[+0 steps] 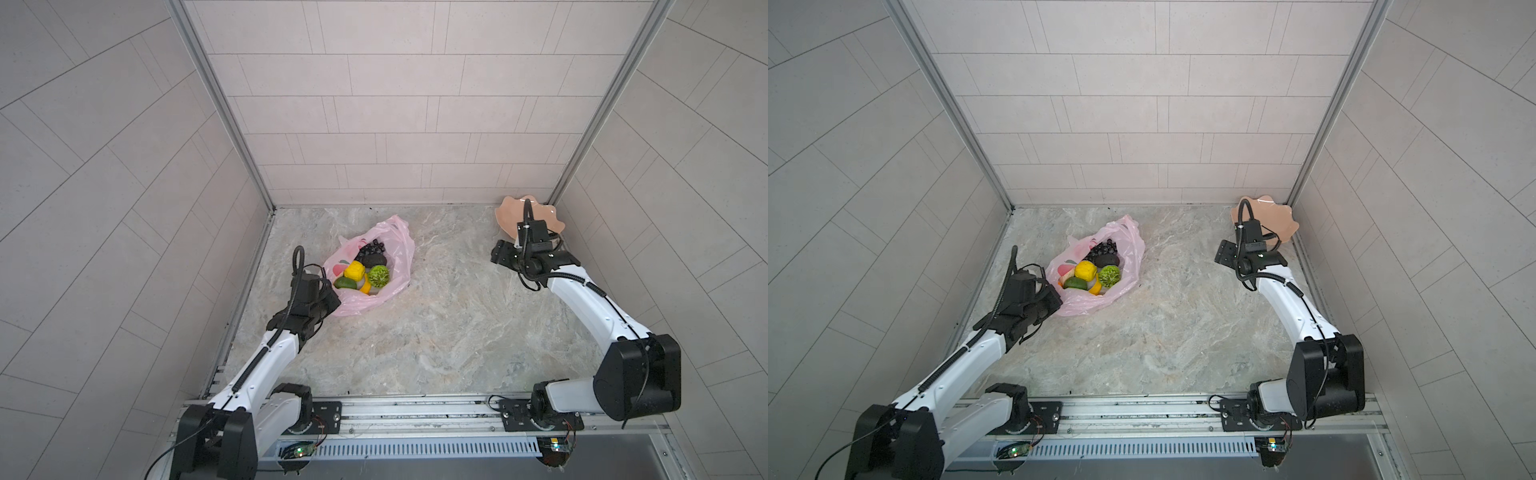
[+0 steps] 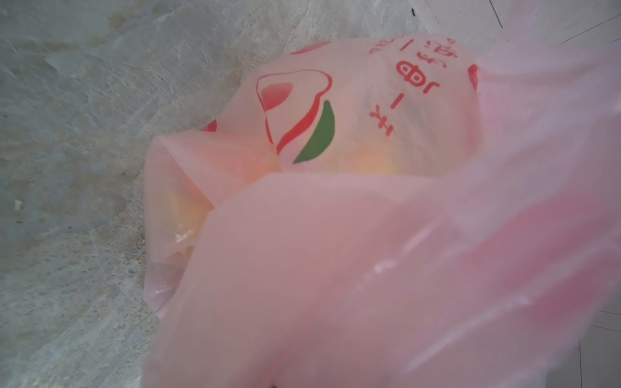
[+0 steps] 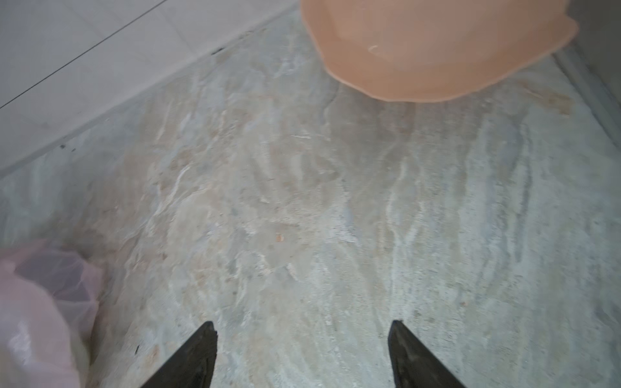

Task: Take the fake fruits out of the plastic bag
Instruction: 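Move the right gripper to the peach bowl and grasp its rim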

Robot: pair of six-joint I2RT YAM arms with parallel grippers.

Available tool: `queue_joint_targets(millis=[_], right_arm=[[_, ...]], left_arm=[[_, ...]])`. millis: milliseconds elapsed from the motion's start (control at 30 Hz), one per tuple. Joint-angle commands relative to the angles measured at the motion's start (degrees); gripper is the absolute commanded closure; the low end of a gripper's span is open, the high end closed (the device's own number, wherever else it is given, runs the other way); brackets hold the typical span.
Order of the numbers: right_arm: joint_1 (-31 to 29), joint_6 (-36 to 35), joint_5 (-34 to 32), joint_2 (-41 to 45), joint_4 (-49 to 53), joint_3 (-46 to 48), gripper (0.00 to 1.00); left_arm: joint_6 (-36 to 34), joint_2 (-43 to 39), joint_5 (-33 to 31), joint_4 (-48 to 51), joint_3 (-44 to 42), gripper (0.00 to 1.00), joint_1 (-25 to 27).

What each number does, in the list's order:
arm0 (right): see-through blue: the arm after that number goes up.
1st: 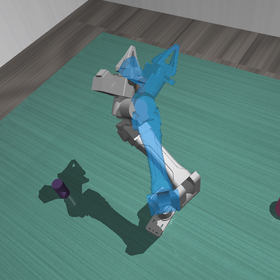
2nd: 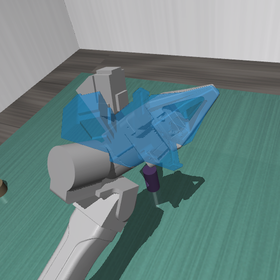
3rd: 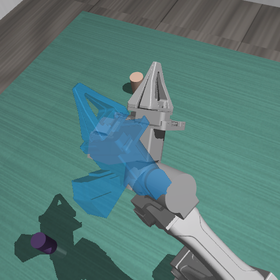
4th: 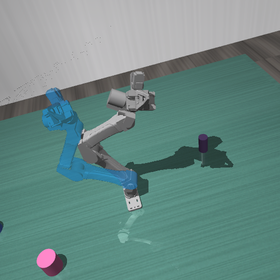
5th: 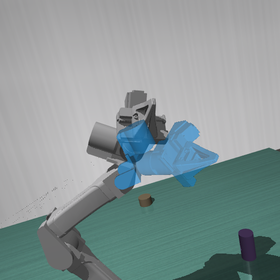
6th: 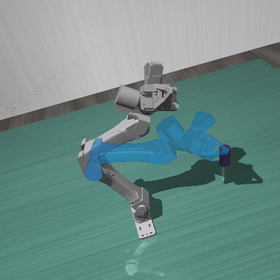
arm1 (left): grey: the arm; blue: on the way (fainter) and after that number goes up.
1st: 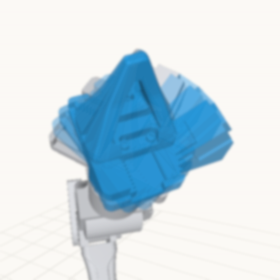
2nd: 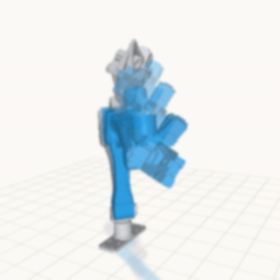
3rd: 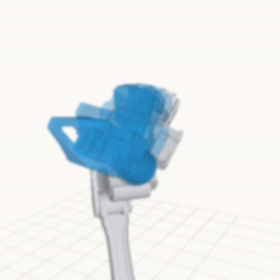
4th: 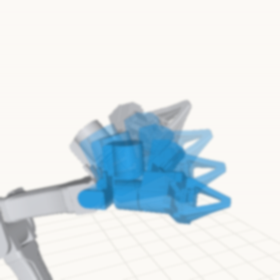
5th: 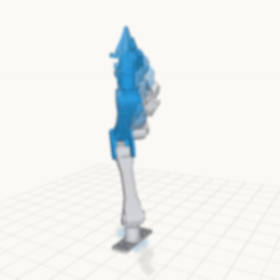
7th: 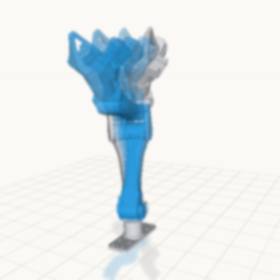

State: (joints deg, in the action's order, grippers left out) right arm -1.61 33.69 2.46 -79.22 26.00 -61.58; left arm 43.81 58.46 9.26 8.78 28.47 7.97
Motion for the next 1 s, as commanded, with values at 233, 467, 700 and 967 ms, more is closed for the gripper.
queue_joint_targets(millis=[233,467,700,967], right_arm=[[12.3,9.6,-3.9,-10.6,-8.4,-3.3,0.22],[16.5,15.2,-1.4,-20.6,-11.7,-10.2,0.21],[17.3,20.2,-1.1,-28.2,-11.0,-17.0,0.20],[17.6,28.2,1.0,-36.6,-11.1,-22.6,0.25]], left_arm=[[-2.0,1.4,-2.2,-0.4,1.1,1.00,3.6],[-2.0,2.1,-1.9,-0.6,1.2,1.00,3.7],[-3.5,3.2,-1.4,-0.6,1.8,1.00,3.8],[-3.7,5.5,-0.3,-1.2,2.4,1.00,3.6]])
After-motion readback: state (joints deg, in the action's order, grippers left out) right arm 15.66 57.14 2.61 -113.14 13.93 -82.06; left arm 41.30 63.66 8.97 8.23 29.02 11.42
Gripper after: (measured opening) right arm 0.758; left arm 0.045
